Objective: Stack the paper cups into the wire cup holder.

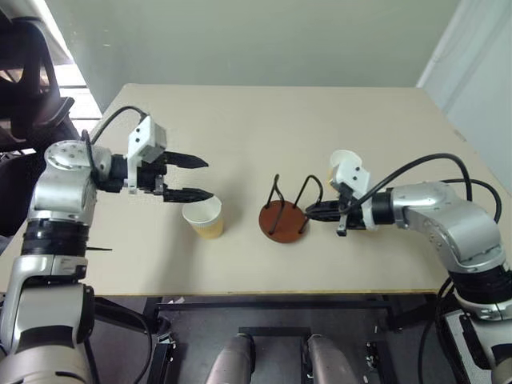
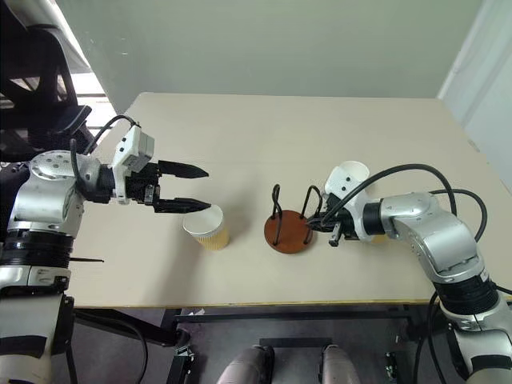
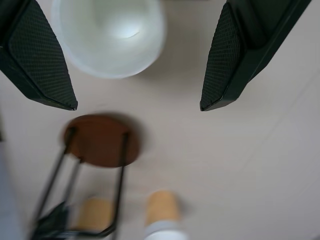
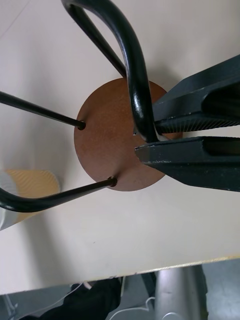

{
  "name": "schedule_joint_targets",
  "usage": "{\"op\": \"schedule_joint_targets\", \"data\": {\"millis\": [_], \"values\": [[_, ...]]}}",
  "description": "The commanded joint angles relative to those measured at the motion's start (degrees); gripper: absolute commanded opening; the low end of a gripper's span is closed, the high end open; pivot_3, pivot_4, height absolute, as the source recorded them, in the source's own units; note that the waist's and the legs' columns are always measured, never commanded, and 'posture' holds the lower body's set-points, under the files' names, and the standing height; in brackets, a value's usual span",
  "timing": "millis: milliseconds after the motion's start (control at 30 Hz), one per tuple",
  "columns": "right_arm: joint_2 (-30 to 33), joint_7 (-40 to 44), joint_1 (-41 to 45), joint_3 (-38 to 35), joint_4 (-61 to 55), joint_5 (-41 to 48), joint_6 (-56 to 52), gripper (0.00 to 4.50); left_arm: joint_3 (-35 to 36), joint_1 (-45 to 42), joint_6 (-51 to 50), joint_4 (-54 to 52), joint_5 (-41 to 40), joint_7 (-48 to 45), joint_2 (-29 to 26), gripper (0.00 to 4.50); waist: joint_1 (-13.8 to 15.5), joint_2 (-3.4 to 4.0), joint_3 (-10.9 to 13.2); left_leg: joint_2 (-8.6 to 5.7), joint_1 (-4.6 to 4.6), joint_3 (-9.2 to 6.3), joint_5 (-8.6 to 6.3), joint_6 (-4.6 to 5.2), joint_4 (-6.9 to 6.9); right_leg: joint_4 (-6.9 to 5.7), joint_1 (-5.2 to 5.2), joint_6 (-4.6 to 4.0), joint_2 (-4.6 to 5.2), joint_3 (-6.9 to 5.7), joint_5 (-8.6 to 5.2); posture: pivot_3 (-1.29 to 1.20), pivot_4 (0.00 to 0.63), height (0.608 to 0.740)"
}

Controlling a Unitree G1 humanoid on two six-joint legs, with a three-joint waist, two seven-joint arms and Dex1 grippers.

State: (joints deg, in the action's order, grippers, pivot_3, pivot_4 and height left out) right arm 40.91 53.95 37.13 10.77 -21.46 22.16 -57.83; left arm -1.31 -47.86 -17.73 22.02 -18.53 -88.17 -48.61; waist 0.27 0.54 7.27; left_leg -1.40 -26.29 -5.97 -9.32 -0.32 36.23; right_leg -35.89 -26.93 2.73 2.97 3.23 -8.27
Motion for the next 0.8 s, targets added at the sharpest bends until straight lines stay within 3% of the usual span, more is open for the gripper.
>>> {"op": "schedule_joint_targets", "data": {"millis": [33, 200, 467, 800], "values": [[1.8, -0.3, 0.2, 0.1, -2.5, -0.5, 2.1, 0.01, -1.4, -0.7, -1.6, -6.3, -2.1, -3.9, -1.9, 4.22, 0.0, 0.00, 0.0, 0.00, 0.00, 0.01, -0.01, 0.01, 0.00, 0.01, 0.00, 0.01, 0.00, 0.00, -0.01, 0.00, 0.150, 0.740], [4.3, 0.2, -0.5, 0.8, -3.2, -0.8, 3.3, 0.01, -4.6, 0.3, -3.6, -12.3, -5.7, -4.3, -4.2, 4.22, 0.0, -0.01, 0.0, 0.02, -0.02, 0.01, -0.04, 0.04, 0.00, 0.02, -0.01, 0.11, 0.01, 0.00, -0.07, 0.00, 0.150, 0.740], [9.1, 1.6, -3.6, -0.9, -9.0, 2.4, 1.2, 0.01, -5.6, 0.9, -5.4, -15.3, -7.2, -4.3, -3.5, 4.22, 0.1, -0.03, 0.0, 0.01, -0.06, 0.02, -0.06, 0.03, 0.00, 0.02, 0.00, 0.17, 0.02, 0.01, -0.11, 0.00, 0.150, 0.740], [8.1, -1.2, -4.0, 0.0, -10.5, 4.0, -0.6, 0.01, -7.1, 3.2, -5.8, -19.0, -9.7, -4.3, -5.1, 4.22, 0.1, -0.04, 0.0, 0.02, -0.04, 0.01, -0.08, 0.04, 0.00, 0.02, 0.01, 0.27, 0.02, 0.03, -0.16, 0.00, 0.150, 0.740]]}}
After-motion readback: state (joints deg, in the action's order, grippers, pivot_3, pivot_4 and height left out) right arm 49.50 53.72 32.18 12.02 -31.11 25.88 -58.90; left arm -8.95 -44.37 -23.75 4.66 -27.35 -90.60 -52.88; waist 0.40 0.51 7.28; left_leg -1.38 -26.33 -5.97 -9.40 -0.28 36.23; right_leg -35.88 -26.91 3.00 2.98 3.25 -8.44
